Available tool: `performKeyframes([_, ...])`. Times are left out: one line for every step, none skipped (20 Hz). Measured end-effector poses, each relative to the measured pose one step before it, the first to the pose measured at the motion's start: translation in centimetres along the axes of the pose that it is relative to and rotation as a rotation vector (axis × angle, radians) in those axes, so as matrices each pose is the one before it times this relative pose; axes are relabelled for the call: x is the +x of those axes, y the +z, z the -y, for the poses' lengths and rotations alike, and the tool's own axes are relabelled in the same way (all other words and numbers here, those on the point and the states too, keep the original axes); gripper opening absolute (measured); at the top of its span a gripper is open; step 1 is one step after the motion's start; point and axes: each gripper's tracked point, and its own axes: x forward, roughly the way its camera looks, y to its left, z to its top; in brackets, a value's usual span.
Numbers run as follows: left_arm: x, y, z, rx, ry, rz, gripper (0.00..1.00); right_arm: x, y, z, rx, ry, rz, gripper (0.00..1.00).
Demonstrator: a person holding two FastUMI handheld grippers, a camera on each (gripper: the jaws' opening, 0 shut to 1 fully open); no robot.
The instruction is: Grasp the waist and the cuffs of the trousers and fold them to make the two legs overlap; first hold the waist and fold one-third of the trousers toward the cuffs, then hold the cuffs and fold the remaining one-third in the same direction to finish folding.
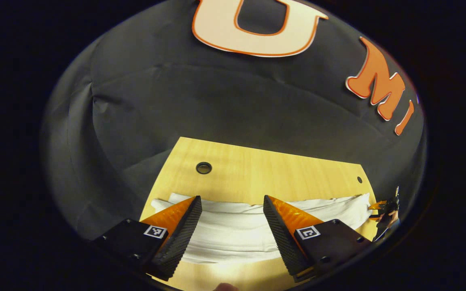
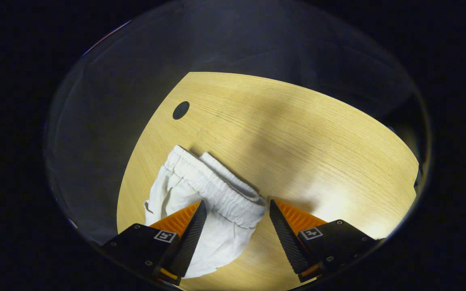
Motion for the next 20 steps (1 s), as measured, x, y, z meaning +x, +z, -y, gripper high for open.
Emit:
performKeyframes([-0.383, -0.147, 0.816, 0.01621, -0.00371, 0.00615, 1.00, 0.043, -0.014, 0.074, 0.00219, -0.00471, 0.00268, 0.82])
performKeyframes([-0.128, -0.033, 0.934, 0.01932, 0.00226, 0.00748, 1.00, 0.331, 0.412, 0.224, 0.00888, -0.00830, 0.02514, 0.89])
performKeyframes([-0.335, -0.255, 0.950, 0.01760, -0.00307, 0.00091, 0.98, -0.226, -0.123, 0.161, 0.01344, -0.00687, 0.00078, 0.81])
performKeyframes([-0.168, -0.227, 0.996, 0.01127, -0.00466, -0.00067, 1.00, 0.321, 0.187, 0.124, 0.02088, -0.00909, 0.00729, 0.77])
performKeyframes([-0.046, -0.248, 0.884, 0.00739, -0.00731, -0.00070, 1.00, 0.161, 0.001, -0.016, 0.02088, 0.01332, 0.01065, 0.64])
performKeyframes([-0.235, -0.342, 0.882, 0.00513, -0.00413, -0.00108, 1.00, -0.035, -0.143, -0.201, 0.02501, 0.03637, 0.01184, 0.47])
performKeyframes([0.000, -0.375, 0.705, 0.00145, -0.00549, -0.00354, 1.00, 0.026, -0.230, 0.039, 0.02315, 0.03169, 0.01379, 0.31])
performKeyframes([-0.071, -0.464, 0.702, 0.00464, -0.00368, -0.00766, 1.00, 0.063, 0.127, -0.224, 0.00867, 0.01712, 0.00987, 0.23])
performKeyframes([0.104, -0.529, 0.520, 0.00137, -0.00407, -0.00590, 1.00, -0.049, 0.071, -0.089, 0.00118, 0.01165, 0.00959, 0.16])
performKeyframes([-0.099, -0.528, 0.852, 0.00661, -0.01074, -0.01023, 1.00, -0.186, 0.139, -0.118, -0.00326, 0.00622, 0.00865, 0.14])
performKeyframes([-0.252, -0.290, 0.383, 0.00735, 0.00173, 0.00132, 1.00, -0.310, 0.191, -0.278, -0.00758, 0.00925, 0.01464, 0.10])
performKeyframes([-0.087, -0.316, 0.446, 0.00667, -0.00285, -0.00175, 1.00, -0.410, 0.197, -0.180, -0.00957, 0.00911, 0.01414, 0.09])
performKeyframes([-0.079, -0.365, 0.471, 0.00400, -0.00013, -0.00106, 1.00, -0.493, -0.062, -0.441, -0.00156, 0.01554, 0.00921, 0.08])
performKeyframes([-0.150, -0.281, 0.501, 0.00299, -0.00593, -0.00304, 1.00, -0.677, 0.180, -0.252, -0.00261, 0.00585, 0.01512, 0.08])
performKeyframes([-0.519, -0.340, 0.293, 0.00689, -0.00496, 0.00545, 1.00, -0.882, 0.063, -0.307, -0.00144, 0.00731, 0.01458, 0.08])
performKeyframes([-0.285, -0.223, 0.204, 0.00700, -0.00218, 0.00233, 1.00, -0.818, 0.361, -0.443, -0.00491, 0.00584, 0.01273, 0.07])
performKeyframes([-0.068, -0.262, 0.118, 0.00935, -0.00384, 0.00055, 1.00, -0.764, 0.155, -0.569, -0.01040, 0.01794, 0.00634, 0.07])
performKeyframes([-0.046, -0.407, -0.022, 0.00506, -0.00016, -0.00431, 1.00, -0.961, 0.126, -0.720, -0.02204, 0.01692, 0.01342, 0.07])
performKeyframes([-0.030, -0.475, -0.003, 0.00229, -0.00963, -0.00780, 1.00, -0.941, 0.165, -0.969, -0.03075, 0.01056, 0.01794, 0.07])
performKeyframes([0.097, -0.403, -0.102, 0.00072, -0.00856, -0.00216, 1.00, -0.659, -0.003, -0.726, -0.02525, 0.00768, 0.01677, 0.07])
